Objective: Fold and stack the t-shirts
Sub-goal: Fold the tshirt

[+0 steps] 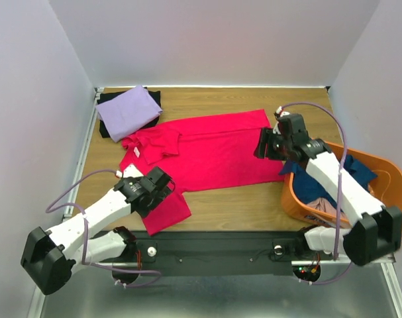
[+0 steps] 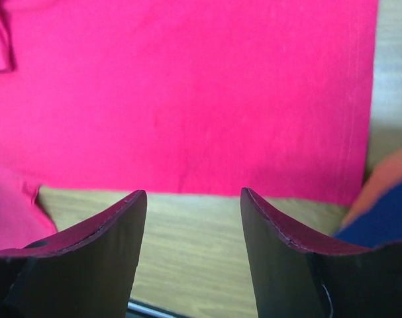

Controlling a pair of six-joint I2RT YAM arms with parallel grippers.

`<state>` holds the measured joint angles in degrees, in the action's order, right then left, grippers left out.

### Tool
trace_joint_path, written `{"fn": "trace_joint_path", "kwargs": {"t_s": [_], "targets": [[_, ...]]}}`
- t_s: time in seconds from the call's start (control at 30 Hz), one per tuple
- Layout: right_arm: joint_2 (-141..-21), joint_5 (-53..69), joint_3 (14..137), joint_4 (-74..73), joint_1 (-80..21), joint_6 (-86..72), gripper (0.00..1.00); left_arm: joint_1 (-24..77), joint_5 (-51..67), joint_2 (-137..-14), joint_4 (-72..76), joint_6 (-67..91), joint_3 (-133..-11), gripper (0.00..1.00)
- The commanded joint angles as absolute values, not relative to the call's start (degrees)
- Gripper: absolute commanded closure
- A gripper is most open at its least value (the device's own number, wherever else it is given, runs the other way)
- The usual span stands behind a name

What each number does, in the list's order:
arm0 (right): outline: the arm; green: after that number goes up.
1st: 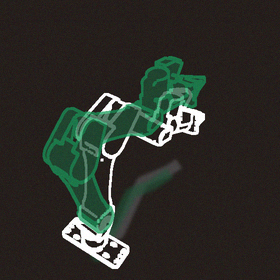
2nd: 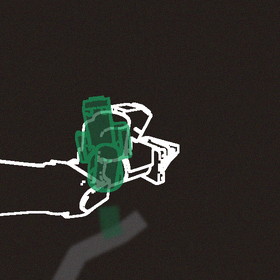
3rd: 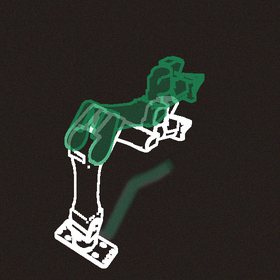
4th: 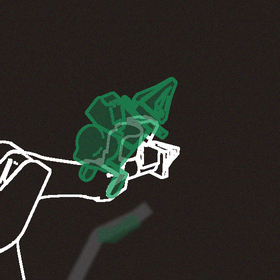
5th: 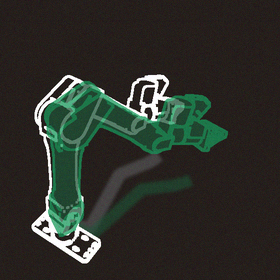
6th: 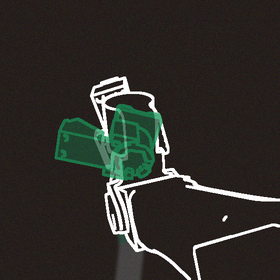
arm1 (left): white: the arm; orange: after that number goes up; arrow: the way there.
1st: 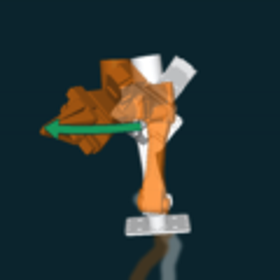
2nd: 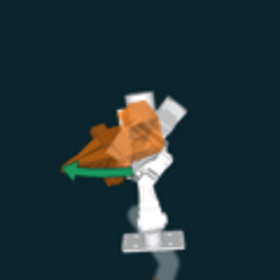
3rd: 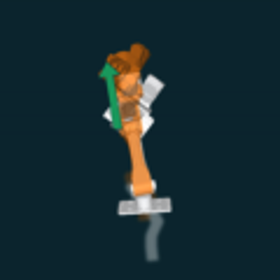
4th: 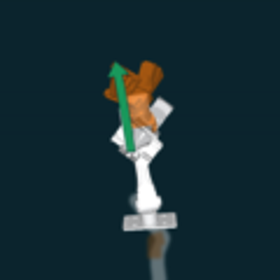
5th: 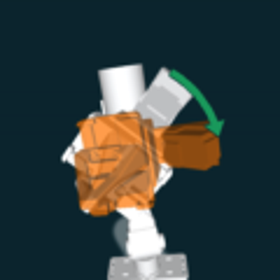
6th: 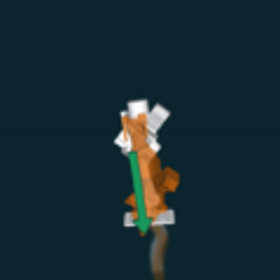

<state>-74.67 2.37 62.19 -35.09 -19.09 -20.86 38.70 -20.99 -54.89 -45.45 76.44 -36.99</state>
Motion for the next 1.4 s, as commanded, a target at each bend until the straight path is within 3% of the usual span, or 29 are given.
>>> {"fn": "trace_joint_path", "kwargs": {"t_s": [0.0, 0.37, 0.73, 0.97, 1.2, 1.37], "targets": [[-67.1, 3.6, 58.6, -32.0, -18.8, -22.3, 0.35, 45.2, -25.0, -56.2, -56.4, 94.4, -41.0, 0.11], [-61.5, 4.0, 56.7, -34.7, -18.8, -19.3, 0.34, 63.9, -21.4, -72.5, -54.2, 118.5, -45.6, 0.12], [-62.6, 6.9, 57.0, -34.9, -18.9, -18.6, 0.32, 69.2, -15.6, -72.5, -53.2, 135.7, -41.1, 0.22], [-62.7, 6.6, 56.3, -34.9, -18.9, -18.3, 0.32, 72.4, -16.6, -73.9, -60.7, 149.9, -43.7, 0.26], [-63.2, 6.7, 55.8, -34.8, -18.9, -18.2, 0.32, 71.4, -18.3, -66.4, -57.8, 150.6, -36.6, 0.34], [-64.9, 6.8, 56.6, -34.9, -18.8, -18.1, 0.32, 70.8, -21.5, -68.6, -60.0, 150.5, -38.1, 0.36]]}}
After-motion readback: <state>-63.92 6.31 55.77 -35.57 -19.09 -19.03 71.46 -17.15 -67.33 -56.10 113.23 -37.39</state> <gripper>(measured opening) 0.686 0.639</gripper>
